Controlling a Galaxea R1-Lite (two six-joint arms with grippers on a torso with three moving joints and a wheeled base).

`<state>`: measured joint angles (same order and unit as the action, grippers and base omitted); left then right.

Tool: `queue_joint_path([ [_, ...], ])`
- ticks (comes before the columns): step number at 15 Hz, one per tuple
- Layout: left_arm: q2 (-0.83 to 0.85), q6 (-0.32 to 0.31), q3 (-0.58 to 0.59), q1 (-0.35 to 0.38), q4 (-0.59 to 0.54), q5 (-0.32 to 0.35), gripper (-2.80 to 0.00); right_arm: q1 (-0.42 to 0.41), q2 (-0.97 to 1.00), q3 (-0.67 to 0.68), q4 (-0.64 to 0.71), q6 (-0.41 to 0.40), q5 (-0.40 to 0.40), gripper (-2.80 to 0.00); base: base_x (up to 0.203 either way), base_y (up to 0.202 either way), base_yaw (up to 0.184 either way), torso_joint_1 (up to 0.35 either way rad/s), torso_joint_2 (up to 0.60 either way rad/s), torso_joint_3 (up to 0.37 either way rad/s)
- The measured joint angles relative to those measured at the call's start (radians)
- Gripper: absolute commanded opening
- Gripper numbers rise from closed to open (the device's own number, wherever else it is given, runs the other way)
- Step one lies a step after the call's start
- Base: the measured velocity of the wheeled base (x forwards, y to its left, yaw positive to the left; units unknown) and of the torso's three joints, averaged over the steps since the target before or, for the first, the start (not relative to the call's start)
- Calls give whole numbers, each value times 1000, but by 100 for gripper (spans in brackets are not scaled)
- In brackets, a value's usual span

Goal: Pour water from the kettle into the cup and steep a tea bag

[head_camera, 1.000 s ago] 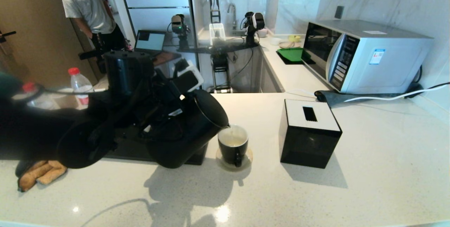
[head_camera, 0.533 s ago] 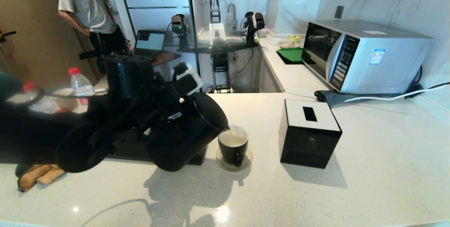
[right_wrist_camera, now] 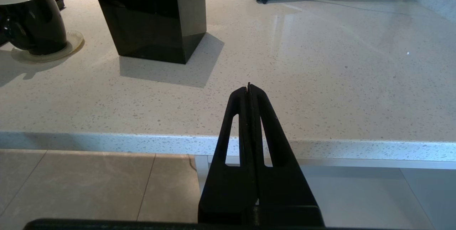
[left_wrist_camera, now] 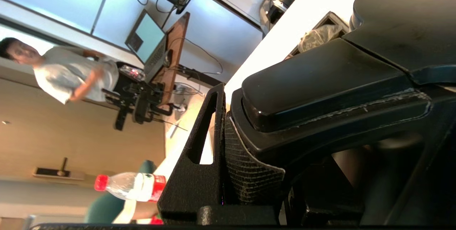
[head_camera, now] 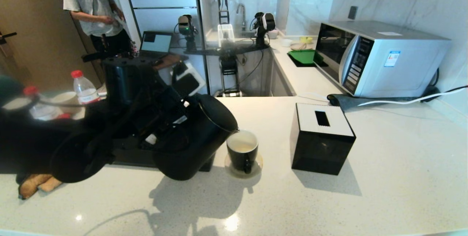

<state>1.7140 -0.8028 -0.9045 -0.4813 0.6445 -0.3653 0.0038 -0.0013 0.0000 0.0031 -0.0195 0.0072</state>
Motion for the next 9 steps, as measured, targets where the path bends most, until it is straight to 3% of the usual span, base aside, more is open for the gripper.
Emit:
queue_joint_path([
  [6,-24,84,13,22,11,0,-280,0,0,0,0,0,0,-280,0,0,0,0,0,0],
  [9,-34,117,21,37,88,-2,-280,0,0,0,0,0,0,-280,0,0,0,0,0,0],
])
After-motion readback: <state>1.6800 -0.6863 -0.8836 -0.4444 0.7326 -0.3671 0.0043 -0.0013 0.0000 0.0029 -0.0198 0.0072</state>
